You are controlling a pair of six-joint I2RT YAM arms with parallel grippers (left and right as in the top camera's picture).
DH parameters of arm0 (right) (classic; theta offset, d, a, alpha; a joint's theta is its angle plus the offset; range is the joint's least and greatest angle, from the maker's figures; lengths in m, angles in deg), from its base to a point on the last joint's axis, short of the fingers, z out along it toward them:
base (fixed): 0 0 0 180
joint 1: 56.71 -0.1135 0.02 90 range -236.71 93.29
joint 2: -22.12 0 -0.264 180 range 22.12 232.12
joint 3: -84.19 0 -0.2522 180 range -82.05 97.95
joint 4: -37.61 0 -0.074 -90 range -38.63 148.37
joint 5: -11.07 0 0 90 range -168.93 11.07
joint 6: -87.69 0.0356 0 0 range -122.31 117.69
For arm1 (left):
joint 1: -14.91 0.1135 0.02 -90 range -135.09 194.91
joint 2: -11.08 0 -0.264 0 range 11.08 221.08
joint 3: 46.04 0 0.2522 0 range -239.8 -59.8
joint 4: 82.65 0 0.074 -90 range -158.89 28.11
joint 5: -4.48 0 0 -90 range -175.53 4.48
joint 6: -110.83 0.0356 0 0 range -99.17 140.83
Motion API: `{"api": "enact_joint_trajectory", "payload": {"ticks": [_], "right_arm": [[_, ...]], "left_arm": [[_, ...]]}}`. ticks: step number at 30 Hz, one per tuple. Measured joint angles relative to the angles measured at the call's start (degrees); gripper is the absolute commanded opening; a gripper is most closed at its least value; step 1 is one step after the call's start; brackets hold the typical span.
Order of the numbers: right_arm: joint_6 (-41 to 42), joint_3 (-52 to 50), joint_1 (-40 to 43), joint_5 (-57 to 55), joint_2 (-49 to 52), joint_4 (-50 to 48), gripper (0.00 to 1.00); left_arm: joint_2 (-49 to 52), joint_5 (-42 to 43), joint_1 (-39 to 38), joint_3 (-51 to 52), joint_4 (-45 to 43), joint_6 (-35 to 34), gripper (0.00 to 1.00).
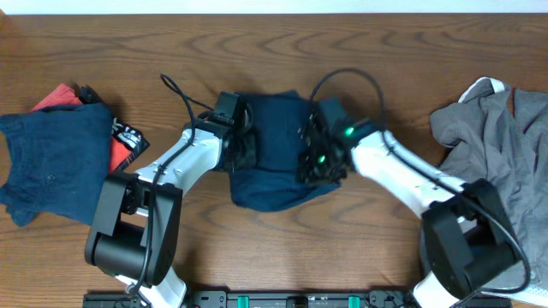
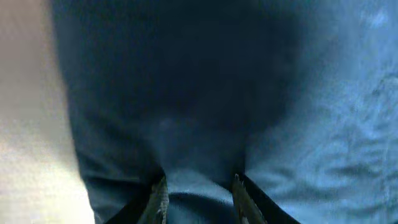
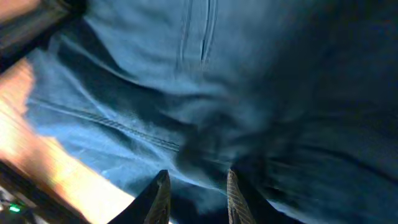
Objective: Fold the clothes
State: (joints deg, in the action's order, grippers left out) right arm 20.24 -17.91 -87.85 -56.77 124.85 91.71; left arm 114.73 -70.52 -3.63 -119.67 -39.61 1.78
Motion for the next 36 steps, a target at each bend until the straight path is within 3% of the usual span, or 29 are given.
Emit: {"api": "enact_joint_trajectory", "payload": {"ticks": [8,13,14,17,21,29,36], "right_arm": [[4.7,-5.1,-1.0,-7.1,1.0,-0.3,0.27],[6.4,-5.0,3.0,-19.6,0.3,-3.8,0.31],[6.0,-5.0,4.5,-23.5,0.4,-5.8,0.33],[3.1,-4.7,8.4,-29.6,1.4,-11.1,0.38],[-0.5,-1.6,10.0,-32.7,1.9,-12.1,0.39],[-2.9,8.8,9.6,-30.9,1.7,-2.5,0.44],[-3.2,11.3,7.9,-30.5,-1.6,5.4,0.46]], "left_arm": [[0.0,6.6,-3.1,-0.2,18.9,-1.0,0.36],[-1.4,9.0,-4.5,-0.2,21.4,-0.2,0.40],[-2.5,9.0,-4.4,-0.2,20.5,-0.1,0.44],[-7.6,7.0,-4.0,0.0,14.8,0.6,0.69],[-13.1,2.1,-2.8,0.0,3.9,1.0,0.85],[-10.8,-2.8,2.3,-0.1,-15.2,4.6,0.90],[-0.2,5.7,4.7,-0.1,-19.5,7.7,0.89]]}}
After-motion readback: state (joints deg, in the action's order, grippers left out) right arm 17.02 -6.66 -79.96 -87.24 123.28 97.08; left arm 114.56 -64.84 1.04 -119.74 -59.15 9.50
